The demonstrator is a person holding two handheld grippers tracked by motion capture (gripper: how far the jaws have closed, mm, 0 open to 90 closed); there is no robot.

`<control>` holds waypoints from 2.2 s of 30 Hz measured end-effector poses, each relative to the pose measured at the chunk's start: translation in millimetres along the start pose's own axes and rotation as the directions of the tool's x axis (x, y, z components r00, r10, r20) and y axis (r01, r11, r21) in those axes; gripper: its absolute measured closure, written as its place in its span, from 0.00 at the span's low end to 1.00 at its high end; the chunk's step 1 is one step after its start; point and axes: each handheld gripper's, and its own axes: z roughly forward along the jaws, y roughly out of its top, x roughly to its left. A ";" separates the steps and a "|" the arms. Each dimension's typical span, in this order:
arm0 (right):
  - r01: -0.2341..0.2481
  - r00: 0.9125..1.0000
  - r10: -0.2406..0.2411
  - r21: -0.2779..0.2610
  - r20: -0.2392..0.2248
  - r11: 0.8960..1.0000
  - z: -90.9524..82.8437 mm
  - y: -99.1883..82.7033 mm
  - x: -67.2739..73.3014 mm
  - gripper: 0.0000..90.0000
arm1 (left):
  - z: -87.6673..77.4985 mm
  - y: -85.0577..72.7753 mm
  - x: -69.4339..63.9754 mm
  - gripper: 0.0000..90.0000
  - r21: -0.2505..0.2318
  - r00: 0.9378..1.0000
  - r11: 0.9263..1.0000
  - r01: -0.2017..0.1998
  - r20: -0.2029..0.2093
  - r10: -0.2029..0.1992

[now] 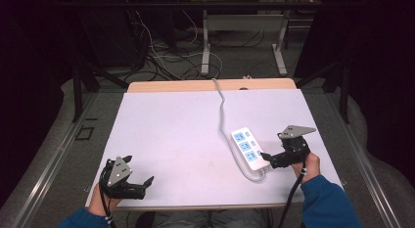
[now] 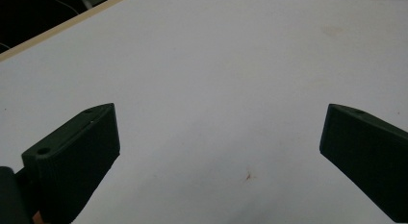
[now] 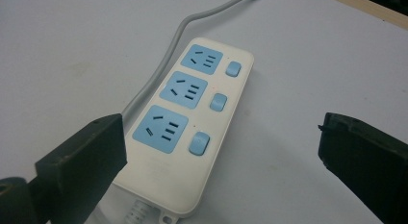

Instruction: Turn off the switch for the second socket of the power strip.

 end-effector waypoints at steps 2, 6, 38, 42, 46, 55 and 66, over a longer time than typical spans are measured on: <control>-0.004 1.000 0.004 0.001 -0.003 1.000 1.8 0.9 -0.8 0.02 | 0.0 0.0 -0.1 0.00 0.000 1.000 1.000 0.000 -0.001 0.000; 0.002 1.000 -0.002 0.010 -0.003 1.000 5.7 2.5 -2.8 0.02 | 0.1 0.0 -0.2 0.00 0.000 1.000 1.000 0.000 0.000 0.000; -0.033 0.999 0.034 0.040 -0.027 0.999 33.8 18.1 -17.2 0.00 | 0.0 0.0 -0.2 0.00 0.001 1.000 1.000 -0.002 -0.002 0.002; -0.044 0.998 0.046 0.043 -0.041 0.998 36.0 18.9 -17.1 0.00 | 0.1 0.0 0.0 0.00 0.003 1.000 1.000 -0.003 -0.003 0.003; -0.046 0.998 0.047 0.047 -0.035 0.998 38.3 19.5 -17.5 0.00 | -0.1 0.0 -0.3 0.00 0.002 1.000 1.000 -0.003 -0.004 0.003; -0.065 0.997 0.067 0.045 -0.036 0.997 46.3 21.9 -21.7 0.00 | 0.0 0.0 -0.3 0.00 0.005 1.000 1.000 -0.007 -0.005 0.007; -0.079 0.995 0.082 0.070 -0.050 0.994 52.8 23.5 -22.0 0.30 | 0.2 -0.1 -0.1 0.00 0.005 1.000 1.000 -0.006 -0.006 0.006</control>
